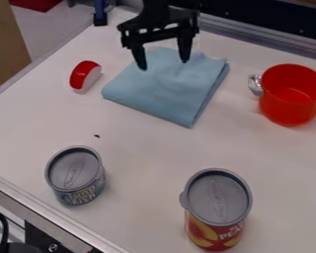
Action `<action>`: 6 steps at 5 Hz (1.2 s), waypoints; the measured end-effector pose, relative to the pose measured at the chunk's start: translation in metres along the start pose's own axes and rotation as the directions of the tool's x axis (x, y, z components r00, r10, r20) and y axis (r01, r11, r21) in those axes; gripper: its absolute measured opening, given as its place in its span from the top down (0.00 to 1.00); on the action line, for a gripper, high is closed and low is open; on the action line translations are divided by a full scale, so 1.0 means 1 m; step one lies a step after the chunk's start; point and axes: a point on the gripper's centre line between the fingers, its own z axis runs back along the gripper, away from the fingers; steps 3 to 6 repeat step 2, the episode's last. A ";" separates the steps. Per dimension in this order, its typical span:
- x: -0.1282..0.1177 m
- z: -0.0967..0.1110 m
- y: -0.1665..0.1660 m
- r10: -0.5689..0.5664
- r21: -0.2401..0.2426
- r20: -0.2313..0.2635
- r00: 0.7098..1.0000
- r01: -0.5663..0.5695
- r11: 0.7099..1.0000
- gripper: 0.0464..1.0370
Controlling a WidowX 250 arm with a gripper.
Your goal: Move the blue cloth to the up left of the table
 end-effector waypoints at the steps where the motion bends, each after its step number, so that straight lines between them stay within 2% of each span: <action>1: -0.041 -0.011 -0.007 -0.131 0.015 -0.029 0.991 0.131 0.991 0.04; 2: -0.077 -0.005 -0.005 -0.230 0.006 -0.028 0.973 0.230 0.973 0.04; 6: -0.077 -0.005 -0.005 -0.230 0.006 -0.028 0.973 0.230 0.973 0.04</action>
